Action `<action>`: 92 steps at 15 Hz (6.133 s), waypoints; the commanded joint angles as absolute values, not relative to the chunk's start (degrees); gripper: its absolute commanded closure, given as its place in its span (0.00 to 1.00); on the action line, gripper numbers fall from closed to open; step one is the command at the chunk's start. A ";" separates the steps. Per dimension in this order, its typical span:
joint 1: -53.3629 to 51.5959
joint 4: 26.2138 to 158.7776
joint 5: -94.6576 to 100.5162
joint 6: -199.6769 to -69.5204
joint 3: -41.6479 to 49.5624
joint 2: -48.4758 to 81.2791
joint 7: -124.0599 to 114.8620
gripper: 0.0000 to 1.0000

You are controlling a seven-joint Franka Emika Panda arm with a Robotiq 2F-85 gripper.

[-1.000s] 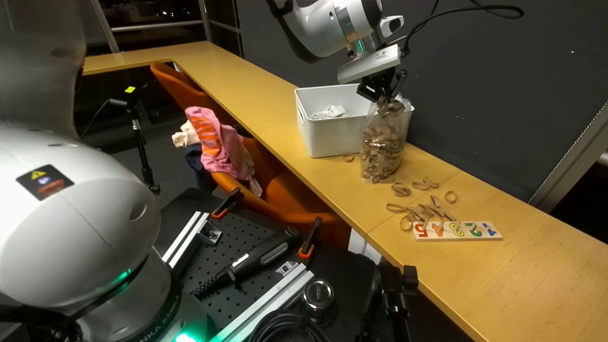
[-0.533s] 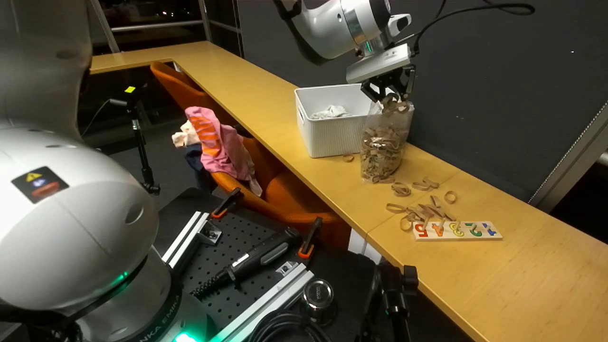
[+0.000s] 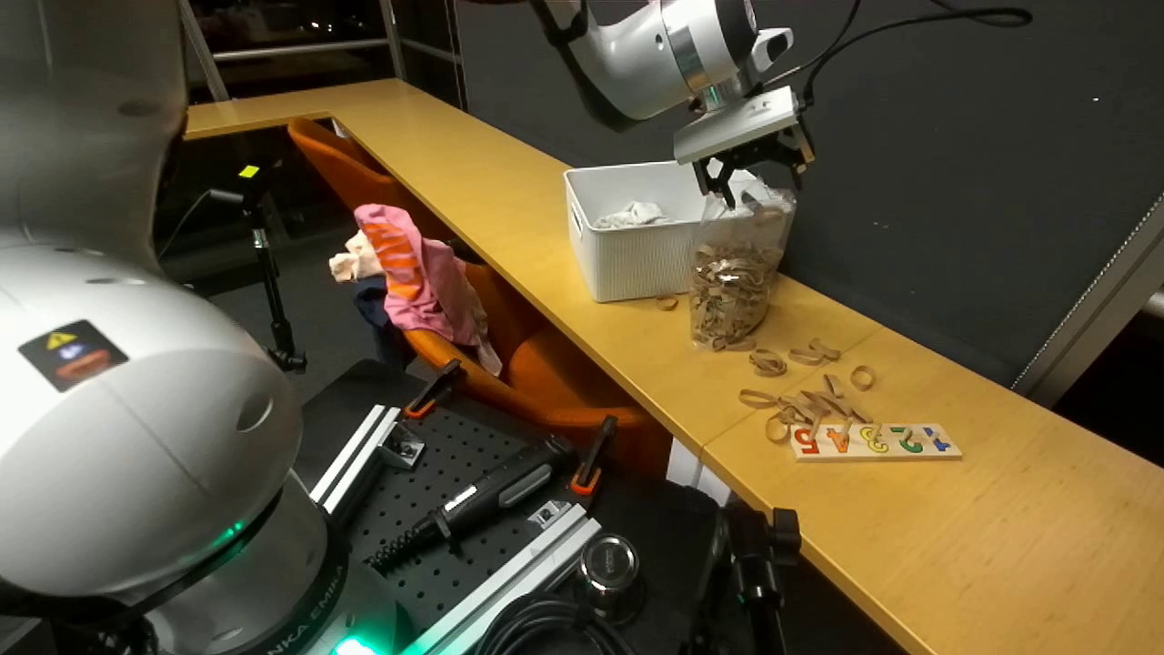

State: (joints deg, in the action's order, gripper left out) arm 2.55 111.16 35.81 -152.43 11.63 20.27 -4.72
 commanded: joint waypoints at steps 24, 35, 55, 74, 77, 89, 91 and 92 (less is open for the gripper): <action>13.28 129.54 15.09 -163.02 16.44 7.43 10.95 0.00; 20.15 112.24 -2.29 -141.60 8.81 24.86 26.23 0.00; 18.74 96.21 -19.44 -128.27 8.96 41.05 -13.26 0.00; 15.94 111.64 -17.67 -146.18 13.64 36.73 -19.63 0.00; 15.90 110.27 -17.47 -145.71 14.37 37.92 -20.45 0.00; 16.44 106.26 -17.47 -144.55 14.62 41.30 -22.07 0.00; 16.66 105.14 -17.44 -144.07 14.69 42.07 -22.28 0.00; 16.71 104.48 -17.37 -143.90 14.81 42.59 -22.51 0.00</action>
